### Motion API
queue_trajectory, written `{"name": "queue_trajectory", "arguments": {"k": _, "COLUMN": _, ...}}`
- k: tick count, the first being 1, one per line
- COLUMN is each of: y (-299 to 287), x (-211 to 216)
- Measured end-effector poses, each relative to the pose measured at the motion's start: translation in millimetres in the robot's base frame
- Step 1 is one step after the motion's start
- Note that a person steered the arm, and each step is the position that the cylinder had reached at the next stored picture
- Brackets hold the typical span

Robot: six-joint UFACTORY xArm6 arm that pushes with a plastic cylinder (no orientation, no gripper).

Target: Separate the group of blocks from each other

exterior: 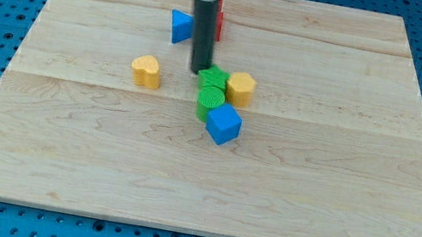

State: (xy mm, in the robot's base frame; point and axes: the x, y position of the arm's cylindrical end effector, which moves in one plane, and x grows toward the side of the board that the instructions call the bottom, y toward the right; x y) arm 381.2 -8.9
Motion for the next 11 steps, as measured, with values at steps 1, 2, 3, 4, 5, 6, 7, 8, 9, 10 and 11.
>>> {"name": "queue_trajectory", "arguments": {"k": 1, "y": 9, "x": 1}}
{"name": "queue_trajectory", "arguments": {"k": 2, "y": 39, "x": 3}}
{"name": "queue_trajectory", "arguments": {"k": 3, "y": 82, "x": 41}}
{"name": "queue_trajectory", "arguments": {"k": 4, "y": 80, "x": 61}}
{"name": "queue_trajectory", "arguments": {"k": 5, "y": 56, "x": 91}}
{"name": "queue_trajectory", "arguments": {"k": 6, "y": 33, "x": 106}}
{"name": "queue_trajectory", "arguments": {"k": 7, "y": 13, "x": 108}}
{"name": "queue_trajectory", "arguments": {"k": 8, "y": 35, "x": 103}}
{"name": "queue_trajectory", "arguments": {"k": 9, "y": 61, "x": 103}}
{"name": "queue_trajectory", "arguments": {"k": 10, "y": 36, "x": 88}}
{"name": "queue_trajectory", "arguments": {"k": 11, "y": 12, "x": 83}}
